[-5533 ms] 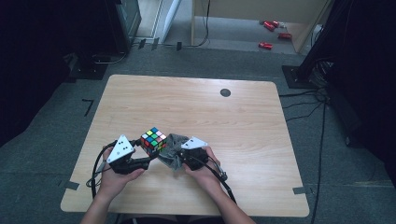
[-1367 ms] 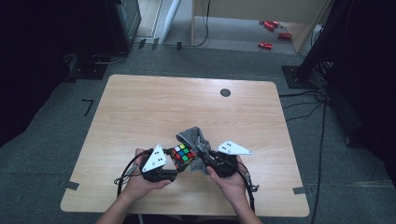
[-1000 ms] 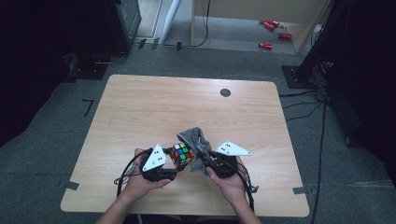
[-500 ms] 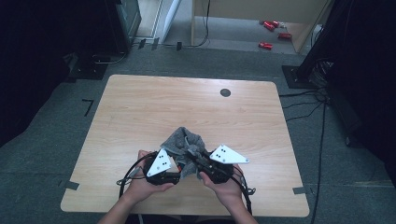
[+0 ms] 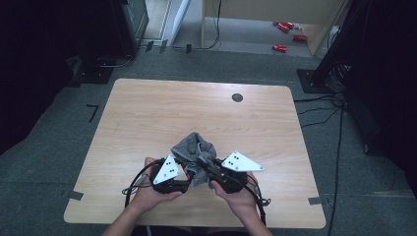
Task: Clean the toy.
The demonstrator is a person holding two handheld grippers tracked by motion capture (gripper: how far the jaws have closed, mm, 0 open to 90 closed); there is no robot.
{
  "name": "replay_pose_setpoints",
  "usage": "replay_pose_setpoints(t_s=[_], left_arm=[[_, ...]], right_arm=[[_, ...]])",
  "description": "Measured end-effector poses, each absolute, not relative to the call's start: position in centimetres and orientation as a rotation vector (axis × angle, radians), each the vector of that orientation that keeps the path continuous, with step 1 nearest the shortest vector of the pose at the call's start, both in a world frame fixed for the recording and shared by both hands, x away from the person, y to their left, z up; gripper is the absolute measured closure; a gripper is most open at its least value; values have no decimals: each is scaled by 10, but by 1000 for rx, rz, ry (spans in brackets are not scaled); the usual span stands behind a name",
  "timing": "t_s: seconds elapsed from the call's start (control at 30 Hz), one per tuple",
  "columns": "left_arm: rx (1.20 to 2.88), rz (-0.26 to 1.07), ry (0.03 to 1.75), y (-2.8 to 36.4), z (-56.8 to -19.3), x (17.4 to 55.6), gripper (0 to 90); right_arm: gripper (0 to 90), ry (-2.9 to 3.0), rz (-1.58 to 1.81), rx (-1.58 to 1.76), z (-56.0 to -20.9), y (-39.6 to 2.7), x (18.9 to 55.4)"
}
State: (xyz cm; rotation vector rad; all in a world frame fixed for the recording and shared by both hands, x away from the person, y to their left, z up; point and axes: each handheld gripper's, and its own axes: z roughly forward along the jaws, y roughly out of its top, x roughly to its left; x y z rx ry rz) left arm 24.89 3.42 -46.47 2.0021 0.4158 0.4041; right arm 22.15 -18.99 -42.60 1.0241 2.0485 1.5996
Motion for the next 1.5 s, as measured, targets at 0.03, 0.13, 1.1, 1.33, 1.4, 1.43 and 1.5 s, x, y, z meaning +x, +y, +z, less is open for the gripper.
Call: replay_pose_setpoints(t_s=[0.03,0.13,1.1,1.33,1.4,1.43,1.5], left_arm=[[2000,406,416,35,-464,249,348],[1971,381,437,41,-463,252,348],[2027,372,448,32,-463,249,347],[1950,326,474,46,-458,256,348],[1956,340,477,47,-458,257,347],[1969,352,478,46,-459,257,347],[1996,366,470,43,-463,256,347]], right_arm=[[764,2035,1606,1029,-429,-191,223],[766,2010,1559,1141,-438,-204,233],[744,2033,1604,1025,-427,-184,219],[750,1976,1503,1226,-444,-208,236],[749,1951,1526,1241,-442,-212,235],[748,1938,1562,1224,-438,-212,232],[745,1946,1614,1129,-429,-204,225]])
